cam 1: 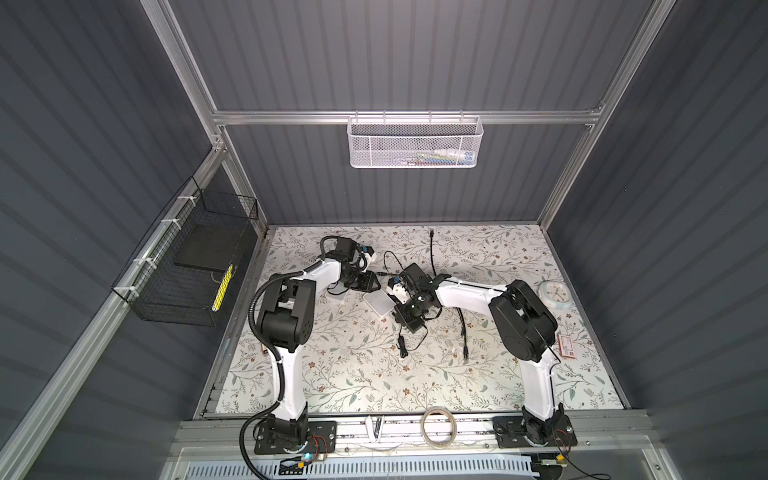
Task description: Insert the plug into the switch port
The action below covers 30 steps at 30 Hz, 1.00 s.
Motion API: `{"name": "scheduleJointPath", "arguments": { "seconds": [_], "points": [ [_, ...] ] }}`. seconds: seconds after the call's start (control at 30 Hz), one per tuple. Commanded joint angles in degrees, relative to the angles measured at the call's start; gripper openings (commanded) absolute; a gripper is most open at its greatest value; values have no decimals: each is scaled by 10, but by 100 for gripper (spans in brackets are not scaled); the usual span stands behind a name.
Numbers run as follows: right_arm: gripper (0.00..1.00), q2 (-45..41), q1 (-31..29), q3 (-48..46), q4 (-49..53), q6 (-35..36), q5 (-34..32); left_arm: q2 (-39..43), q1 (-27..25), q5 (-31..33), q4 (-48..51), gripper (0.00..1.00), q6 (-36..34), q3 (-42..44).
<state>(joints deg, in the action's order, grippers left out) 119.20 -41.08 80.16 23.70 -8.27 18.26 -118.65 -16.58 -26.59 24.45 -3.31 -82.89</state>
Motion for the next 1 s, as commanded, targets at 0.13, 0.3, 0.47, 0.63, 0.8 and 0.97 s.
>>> {"name": "scheduleJointPath", "arguments": {
  "seconds": [0.13,0.3,0.47,0.63,0.8,0.97],
  "points": [
    [0,16,-11,-13,34,7,2,-9,-2,-3,16,38,-14,-9],
    [0,20,-14,-9,38,9,3,-11,-2,-6,14,38,-15,-8],
    [0,22,-14,-6,41,9,-8,-11,-2,-8,15,37,-17,-9],
    [0,22,-9,-4,42,6,-16,-9,-2,-12,15,35,-21,-7],
    [0,15,-4,-2,43,6,-19,-11,-2,-17,15,35,-23,-5],
    [0,11,-2,1,47,12,-23,-13,-2,-22,16,35,-26,-4]
  ]
}}
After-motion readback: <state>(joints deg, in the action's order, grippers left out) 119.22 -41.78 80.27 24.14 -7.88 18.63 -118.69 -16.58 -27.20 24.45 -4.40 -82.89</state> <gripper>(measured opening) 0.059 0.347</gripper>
